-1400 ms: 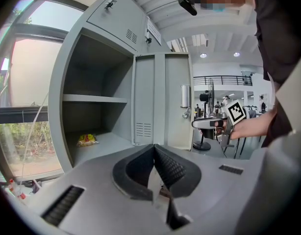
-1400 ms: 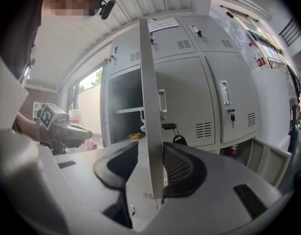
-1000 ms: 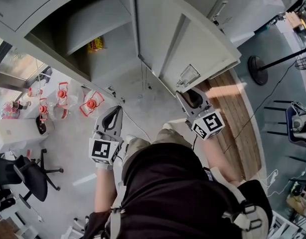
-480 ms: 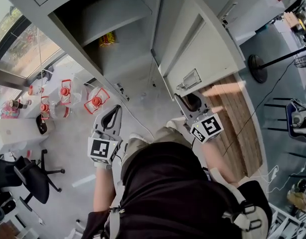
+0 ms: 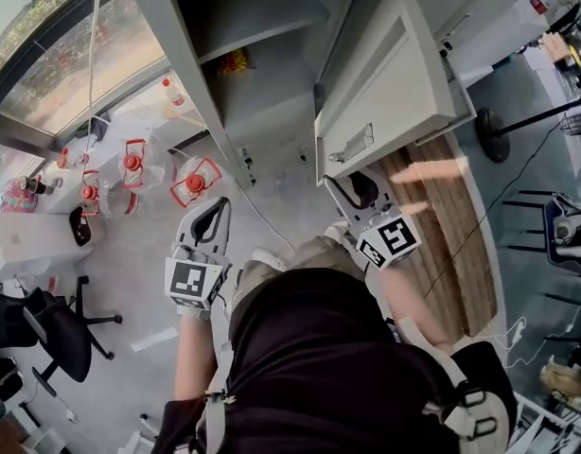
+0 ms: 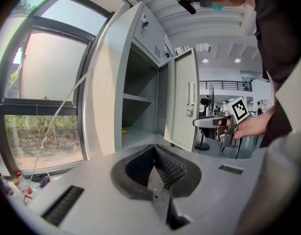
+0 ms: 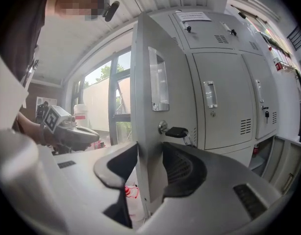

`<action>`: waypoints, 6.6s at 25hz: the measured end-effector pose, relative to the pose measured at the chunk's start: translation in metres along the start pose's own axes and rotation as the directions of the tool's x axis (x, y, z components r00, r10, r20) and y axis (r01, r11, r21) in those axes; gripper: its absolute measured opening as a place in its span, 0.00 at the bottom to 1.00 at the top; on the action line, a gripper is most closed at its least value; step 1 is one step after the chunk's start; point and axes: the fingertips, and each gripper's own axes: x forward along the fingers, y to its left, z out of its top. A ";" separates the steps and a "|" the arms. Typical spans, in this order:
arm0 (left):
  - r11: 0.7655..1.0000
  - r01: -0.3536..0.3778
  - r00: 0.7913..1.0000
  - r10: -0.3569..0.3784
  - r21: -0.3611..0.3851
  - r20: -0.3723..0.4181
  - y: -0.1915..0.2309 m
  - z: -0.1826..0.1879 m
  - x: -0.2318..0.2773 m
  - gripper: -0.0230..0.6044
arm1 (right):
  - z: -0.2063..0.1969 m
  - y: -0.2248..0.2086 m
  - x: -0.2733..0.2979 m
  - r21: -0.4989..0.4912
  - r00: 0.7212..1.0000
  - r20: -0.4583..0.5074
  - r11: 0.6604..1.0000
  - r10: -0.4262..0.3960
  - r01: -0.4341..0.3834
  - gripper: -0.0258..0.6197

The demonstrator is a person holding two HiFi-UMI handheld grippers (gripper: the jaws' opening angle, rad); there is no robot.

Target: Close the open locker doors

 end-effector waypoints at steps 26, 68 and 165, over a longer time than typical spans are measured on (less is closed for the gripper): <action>0.968 -0.243 0.969 0.245 -0.061 0.037 0.071 -0.018 -0.102 0.05 | 0.020 0.085 0.119 -0.073 0.987 -0.001 0.985 0.160 -0.159 0.29; 0.912 -0.400 0.915 0.403 -0.093 0.025 0.113 -0.017 -0.110 0.05 | 0.031 0.091 0.216 -0.078 0.956 -0.038 0.953 0.291 -0.293 0.34; 0.801 0.583 0.807 -0.551 0.140 -0.212 -0.266 0.068 0.462 0.05 | -0.123 -0.504 -0.225 0.142 0.743 -0.224 0.733 -0.631 0.666 0.24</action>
